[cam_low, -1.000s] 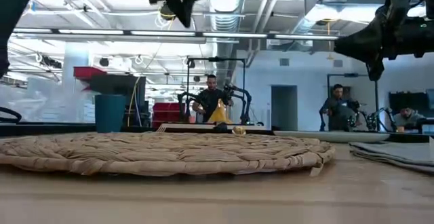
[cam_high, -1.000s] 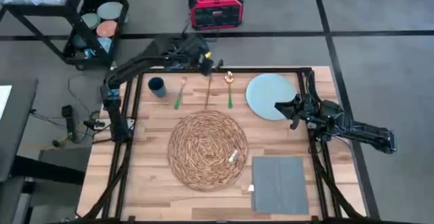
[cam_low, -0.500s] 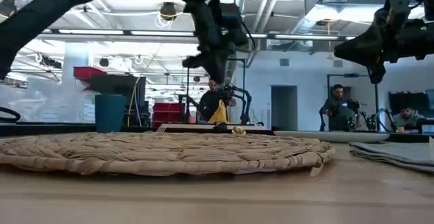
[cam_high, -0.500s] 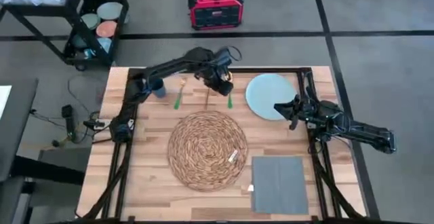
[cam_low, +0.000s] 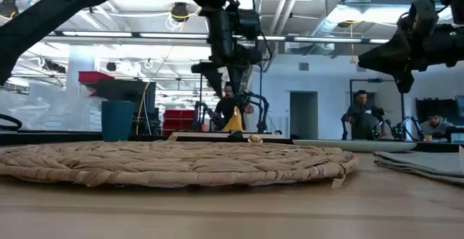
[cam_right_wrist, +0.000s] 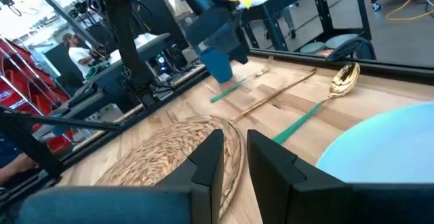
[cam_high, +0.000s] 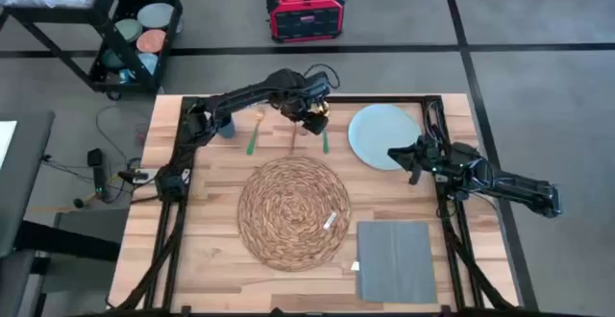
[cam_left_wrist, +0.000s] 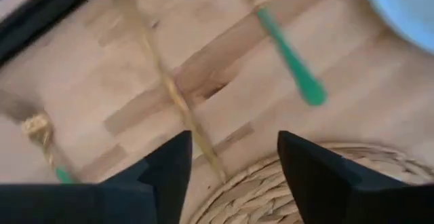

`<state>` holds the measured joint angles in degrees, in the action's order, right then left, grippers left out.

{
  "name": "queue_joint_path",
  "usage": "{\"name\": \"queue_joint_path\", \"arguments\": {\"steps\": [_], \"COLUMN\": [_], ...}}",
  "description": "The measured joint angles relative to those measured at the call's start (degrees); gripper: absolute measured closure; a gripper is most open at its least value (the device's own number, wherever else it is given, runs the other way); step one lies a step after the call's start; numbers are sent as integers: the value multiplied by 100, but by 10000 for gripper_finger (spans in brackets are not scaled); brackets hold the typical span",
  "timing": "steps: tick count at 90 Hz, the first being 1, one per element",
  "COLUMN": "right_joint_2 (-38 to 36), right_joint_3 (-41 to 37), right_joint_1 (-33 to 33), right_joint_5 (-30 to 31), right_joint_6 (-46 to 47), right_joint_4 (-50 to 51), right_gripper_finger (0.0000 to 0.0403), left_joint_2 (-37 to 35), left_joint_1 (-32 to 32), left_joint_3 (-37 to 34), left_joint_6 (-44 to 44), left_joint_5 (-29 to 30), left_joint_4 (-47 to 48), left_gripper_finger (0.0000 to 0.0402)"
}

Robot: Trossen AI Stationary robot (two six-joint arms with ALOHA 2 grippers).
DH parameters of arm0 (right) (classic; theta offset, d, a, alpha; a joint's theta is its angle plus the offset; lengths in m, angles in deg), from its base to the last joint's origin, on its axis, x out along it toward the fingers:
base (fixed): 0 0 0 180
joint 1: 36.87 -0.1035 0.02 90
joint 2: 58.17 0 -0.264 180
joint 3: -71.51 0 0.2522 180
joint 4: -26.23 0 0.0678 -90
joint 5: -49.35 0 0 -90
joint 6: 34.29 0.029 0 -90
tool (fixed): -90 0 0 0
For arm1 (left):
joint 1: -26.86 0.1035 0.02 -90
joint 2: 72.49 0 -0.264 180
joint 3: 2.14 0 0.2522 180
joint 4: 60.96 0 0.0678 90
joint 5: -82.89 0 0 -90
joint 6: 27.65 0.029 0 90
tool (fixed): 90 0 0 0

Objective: Set table place
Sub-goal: Put the gold table knife on the brown placemat

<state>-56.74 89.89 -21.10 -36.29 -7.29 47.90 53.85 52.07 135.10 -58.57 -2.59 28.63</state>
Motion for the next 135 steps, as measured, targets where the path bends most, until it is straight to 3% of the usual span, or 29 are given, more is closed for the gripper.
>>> {"name": "queue_joint_path", "arguments": {"steps": [21,40,76,96,116,135], "right_joint_2": [2,0,2,2,0,1], "right_joint_3": [-1,-2,-2,-2,-2,-2], "right_joint_1": [0,1,2,2,2,2], "right_joint_5": [-2,-4,-88,-289,-291,-293], "right_joint_6": [0,2,11,17,13,204], "right_joint_4": [90,81,111,148,154,163], "right_gripper_finger": [349,349,349,349,349,349], "left_joint_2": [532,940,967,914,892,857], "left_joint_1": [-47,-127,232,8,-257,-154], "left_joint_3": [-11,-9,-89,-788,-1041,-1283], "left_joint_6": [-722,-787,-806,-855,-875,-954], "left_joint_5": [136,127,319,-159,-169,-567], "left_joint_4": [148,174,313,-7,-429,-701], "left_gripper_finger": [185,184,184,184,184,185]}}
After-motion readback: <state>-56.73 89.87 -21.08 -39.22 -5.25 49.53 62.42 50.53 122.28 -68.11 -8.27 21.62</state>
